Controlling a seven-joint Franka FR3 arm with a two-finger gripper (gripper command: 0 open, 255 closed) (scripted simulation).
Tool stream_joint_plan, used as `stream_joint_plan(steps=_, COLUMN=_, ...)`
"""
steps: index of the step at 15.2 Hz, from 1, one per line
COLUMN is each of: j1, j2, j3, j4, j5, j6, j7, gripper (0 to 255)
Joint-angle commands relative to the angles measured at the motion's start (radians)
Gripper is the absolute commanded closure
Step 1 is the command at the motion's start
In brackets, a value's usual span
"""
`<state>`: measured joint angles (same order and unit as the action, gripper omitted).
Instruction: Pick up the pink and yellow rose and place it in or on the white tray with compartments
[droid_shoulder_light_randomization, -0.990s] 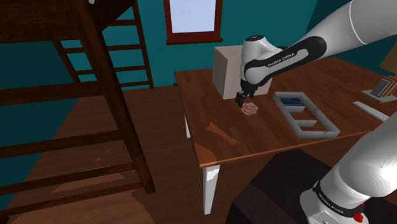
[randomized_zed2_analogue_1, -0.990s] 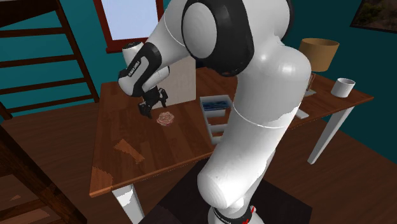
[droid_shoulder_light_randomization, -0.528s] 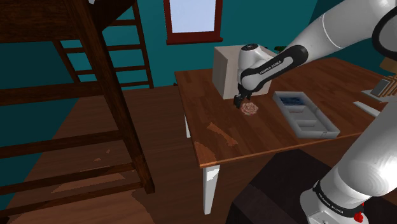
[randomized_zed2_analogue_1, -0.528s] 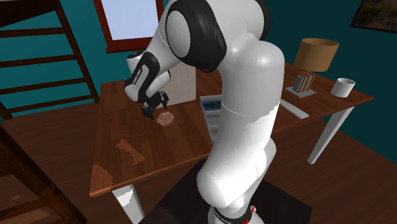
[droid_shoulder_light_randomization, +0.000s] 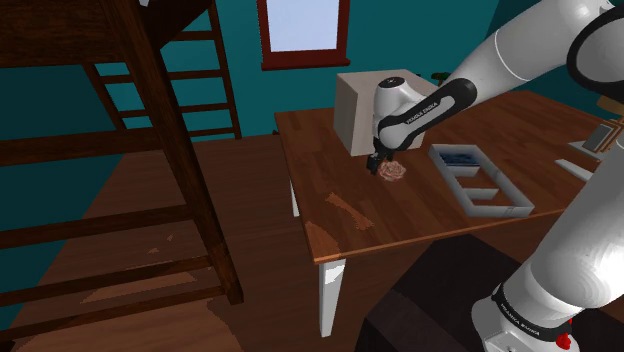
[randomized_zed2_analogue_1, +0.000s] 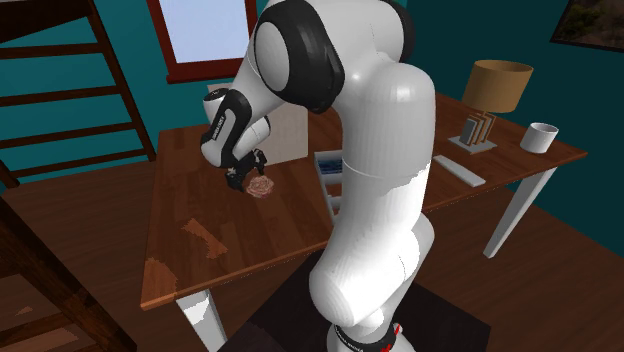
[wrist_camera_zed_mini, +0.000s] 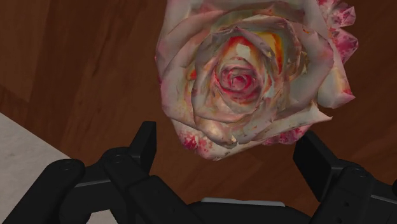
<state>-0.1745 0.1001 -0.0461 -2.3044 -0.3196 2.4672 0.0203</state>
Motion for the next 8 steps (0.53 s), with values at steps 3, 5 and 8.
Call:
stream_joint_plan(steps=3, j1=0.000, j2=0.000, j3=0.000, j4=0.000, j5=0.000, j6=0.001, j7=0.000, gripper=0)
stream_joint_plan(steps=5, j1=0.000, j2=0.000, j3=0.000, j4=0.000, j5=0.000, j6=0.001, j7=0.000, gripper=255)
stream_joint_plan(steps=8, j1=0.000, j2=0.001, j3=0.000, j4=-0.001, j5=0.000, j6=0.001, j7=0.000, gripper=255)
